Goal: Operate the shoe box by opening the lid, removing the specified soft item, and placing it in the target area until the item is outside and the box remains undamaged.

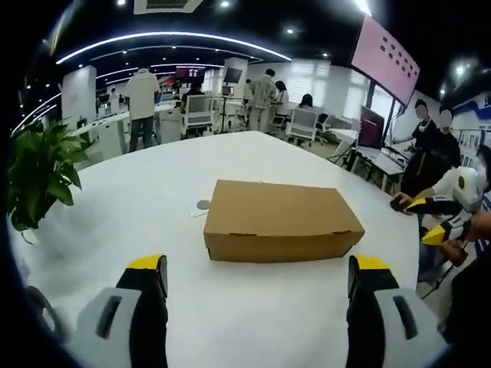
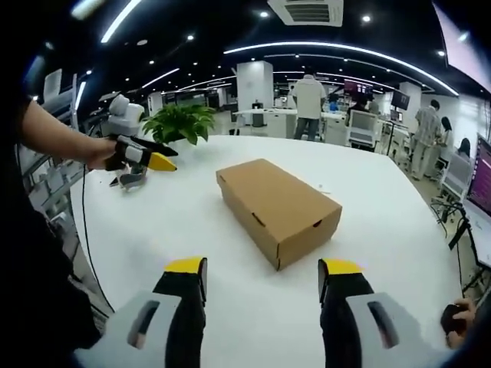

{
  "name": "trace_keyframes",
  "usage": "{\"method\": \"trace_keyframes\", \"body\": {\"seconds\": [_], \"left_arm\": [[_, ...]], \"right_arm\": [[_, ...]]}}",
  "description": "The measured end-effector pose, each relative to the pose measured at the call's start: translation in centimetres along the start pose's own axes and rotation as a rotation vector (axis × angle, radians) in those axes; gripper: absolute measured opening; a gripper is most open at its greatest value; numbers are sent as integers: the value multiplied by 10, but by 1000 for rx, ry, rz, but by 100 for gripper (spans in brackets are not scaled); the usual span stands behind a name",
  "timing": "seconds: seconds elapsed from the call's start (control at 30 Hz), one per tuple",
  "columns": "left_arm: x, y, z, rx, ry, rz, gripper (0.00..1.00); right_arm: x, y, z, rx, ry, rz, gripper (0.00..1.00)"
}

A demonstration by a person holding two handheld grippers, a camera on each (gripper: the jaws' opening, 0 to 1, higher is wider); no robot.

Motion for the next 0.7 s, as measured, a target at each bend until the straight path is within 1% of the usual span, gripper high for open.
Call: {"method": "trace_keyframes", "body": {"seconds": [0.03,0.07,0.1,0.23,0.27,0.4,0.43,0.47,0.53,0.57,0.6,0.7], "left_arm": [[-1,0,1,2,-37,-13,99],[-2,1,1,-5,-58,-13,99],[-2,1,1,-4,-57,-13,99],[-9,-4,2,12,-39,-21,99],[-11,-5,2,14,-36,-20,99],[-26,-13,-3,44,9,-38,99],[-30,-16,-4,53,9,-36,99],[-31,-18,-5,62,-3,-30,99],[-33,-22,-6,76,-62,-14,99],[-34,-24,-5,77,-86,-2,99],[-35,-25,-4,84,-105,16,99],[-41,-27,0,95,-116,22,99]], "right_arm": [[0,-1,0,4,4,2,61],[-1,-1,0,7,8,1,63],[-3,-2,-1,15,10,-5,65],[-12,-6,-3,33,-12,-46,81],[-14,-7,-4,37,-11,-49,82],[-21,-9,-5,45,4,-58,82],[-22,-10,-5,46,6,-57,82],[-22,-11,-5,49,12,-50,82],[-21,-12,-6,58,29,-34,81],[-20,-13,-6,64,48,-22,80],[-19,-13,-6,64,53,-23,80],[-19,-13,-7,70,78,-23,81]]}}
Point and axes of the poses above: the point that each gripper's makers call its tool centre point, and the gripper's own axes: y roughly backward along the fingers, z roughly to its left, x roughly out of its underside, the point moved 8 cm from there along y, roughly backward along the fingers, and after that the axes turned 3 degrees about -z, right-handed, at the moved point
